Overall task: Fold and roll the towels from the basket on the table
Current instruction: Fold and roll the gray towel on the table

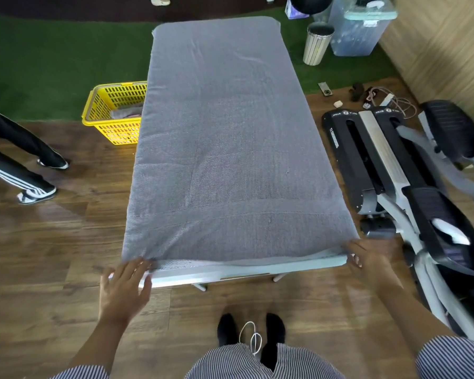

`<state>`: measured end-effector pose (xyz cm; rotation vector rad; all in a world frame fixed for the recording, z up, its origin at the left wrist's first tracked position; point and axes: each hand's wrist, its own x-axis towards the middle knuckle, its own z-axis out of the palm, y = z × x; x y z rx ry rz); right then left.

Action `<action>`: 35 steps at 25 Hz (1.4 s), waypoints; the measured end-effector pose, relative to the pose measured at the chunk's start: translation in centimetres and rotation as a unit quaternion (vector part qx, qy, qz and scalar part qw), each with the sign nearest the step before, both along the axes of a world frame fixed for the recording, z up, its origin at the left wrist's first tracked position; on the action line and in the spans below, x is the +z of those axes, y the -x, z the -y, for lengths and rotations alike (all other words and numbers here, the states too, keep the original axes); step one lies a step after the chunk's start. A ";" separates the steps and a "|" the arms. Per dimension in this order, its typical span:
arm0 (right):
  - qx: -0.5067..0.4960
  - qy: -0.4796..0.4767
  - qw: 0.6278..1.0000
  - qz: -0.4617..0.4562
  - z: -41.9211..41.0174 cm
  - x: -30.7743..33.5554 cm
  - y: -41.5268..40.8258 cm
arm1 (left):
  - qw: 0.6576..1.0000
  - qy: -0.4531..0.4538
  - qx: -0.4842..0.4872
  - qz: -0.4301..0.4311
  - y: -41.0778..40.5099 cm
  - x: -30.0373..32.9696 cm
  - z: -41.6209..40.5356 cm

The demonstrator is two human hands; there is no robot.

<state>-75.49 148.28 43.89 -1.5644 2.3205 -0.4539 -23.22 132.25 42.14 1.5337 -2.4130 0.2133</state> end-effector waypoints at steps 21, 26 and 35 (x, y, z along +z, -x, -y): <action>0.004 0.021 0.999 -0.043 0.8 0.8 -1.5 | 1.000 0.010 0.012 -0.027 0.7 0.5 -0.3; -0.032 -0.006 0.999 -0.004 1.2 1.0 -1.1 | 0.999 0.006 0.011 -0.049 0.3 0.3 -0.1; -0.063 -0.060 0.996 0.024 0.9 0.4 -0.8 | 0.996 0.001 -0.034 0.084 -1.6 1.1 0.5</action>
